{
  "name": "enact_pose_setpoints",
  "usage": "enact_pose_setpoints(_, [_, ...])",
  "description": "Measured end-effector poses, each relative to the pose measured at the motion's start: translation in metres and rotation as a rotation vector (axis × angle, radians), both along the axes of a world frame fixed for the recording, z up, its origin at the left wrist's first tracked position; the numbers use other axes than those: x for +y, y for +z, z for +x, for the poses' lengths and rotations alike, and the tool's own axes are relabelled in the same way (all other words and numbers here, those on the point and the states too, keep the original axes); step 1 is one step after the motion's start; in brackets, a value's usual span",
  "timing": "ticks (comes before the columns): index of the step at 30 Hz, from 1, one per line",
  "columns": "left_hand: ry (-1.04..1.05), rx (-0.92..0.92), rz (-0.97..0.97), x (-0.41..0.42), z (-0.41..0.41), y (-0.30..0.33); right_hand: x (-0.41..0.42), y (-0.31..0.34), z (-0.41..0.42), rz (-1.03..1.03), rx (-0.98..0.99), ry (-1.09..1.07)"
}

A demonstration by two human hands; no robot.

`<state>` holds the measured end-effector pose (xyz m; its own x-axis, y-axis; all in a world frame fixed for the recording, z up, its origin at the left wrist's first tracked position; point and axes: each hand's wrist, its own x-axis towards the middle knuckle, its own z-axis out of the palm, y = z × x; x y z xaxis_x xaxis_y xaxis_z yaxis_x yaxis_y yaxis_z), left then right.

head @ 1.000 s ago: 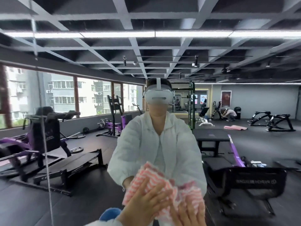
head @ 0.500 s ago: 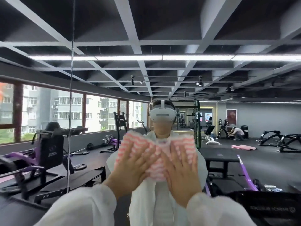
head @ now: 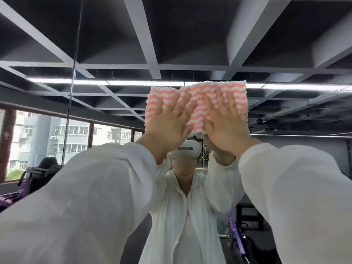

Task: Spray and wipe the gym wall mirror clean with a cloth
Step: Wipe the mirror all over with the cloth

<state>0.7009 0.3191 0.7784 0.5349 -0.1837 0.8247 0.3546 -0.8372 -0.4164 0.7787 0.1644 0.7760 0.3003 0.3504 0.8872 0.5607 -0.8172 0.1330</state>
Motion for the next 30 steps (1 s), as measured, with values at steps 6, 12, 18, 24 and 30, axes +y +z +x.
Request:
enact_pose_setpoints(6, [-0.033,-0.025,-0.079,-0.006,0.002,-0.012,0.008,-0.012,-0.002,0.019,-0.034,-0.041])
enact_pose_setpoints(12, [-0.018,0.077,-0.086,-0.001,-0.013,-0.047,0.023,-0.071,-0.008,-0.015,-0.121,0.042])
enact_pose_setpoints(18, [-0.006,0.128,-0.044,0.018,-0.041,-0.094,0.033,-0.113,-0.03,-0.154,-0.084,0.054])
enact_pose_setpoints(24, [0.087,0.161,-0.033,0.021,-0.049,-0.068,0.043,-0.071,-0.051,-0.198,-0.015,0.029])
enact_pose_setpoints(30, [0.104,0.071,-0.095,0.02,-0.046,-0.008,0.06,-0.01,-0.063,-0.185,0.009,-0.019])
